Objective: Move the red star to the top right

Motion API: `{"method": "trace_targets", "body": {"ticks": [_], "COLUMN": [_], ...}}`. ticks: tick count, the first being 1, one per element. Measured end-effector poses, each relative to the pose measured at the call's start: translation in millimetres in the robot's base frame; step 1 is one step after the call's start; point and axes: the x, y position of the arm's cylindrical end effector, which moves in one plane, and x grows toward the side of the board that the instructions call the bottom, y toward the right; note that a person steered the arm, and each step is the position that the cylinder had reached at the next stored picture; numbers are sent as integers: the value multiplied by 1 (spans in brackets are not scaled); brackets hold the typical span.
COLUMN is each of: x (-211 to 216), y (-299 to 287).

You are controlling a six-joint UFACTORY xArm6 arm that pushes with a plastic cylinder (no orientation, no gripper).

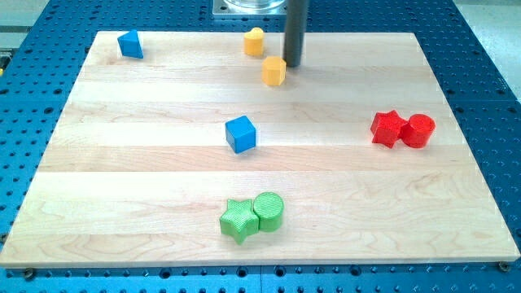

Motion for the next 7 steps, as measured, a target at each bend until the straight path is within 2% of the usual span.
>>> {"method": "trace_targets", "body": {"ticks": [1, 2, 4, 6, 7], "x": [58, 104, 244, 177, 176], "y": [-39, -37, 84, 151, 174]}}
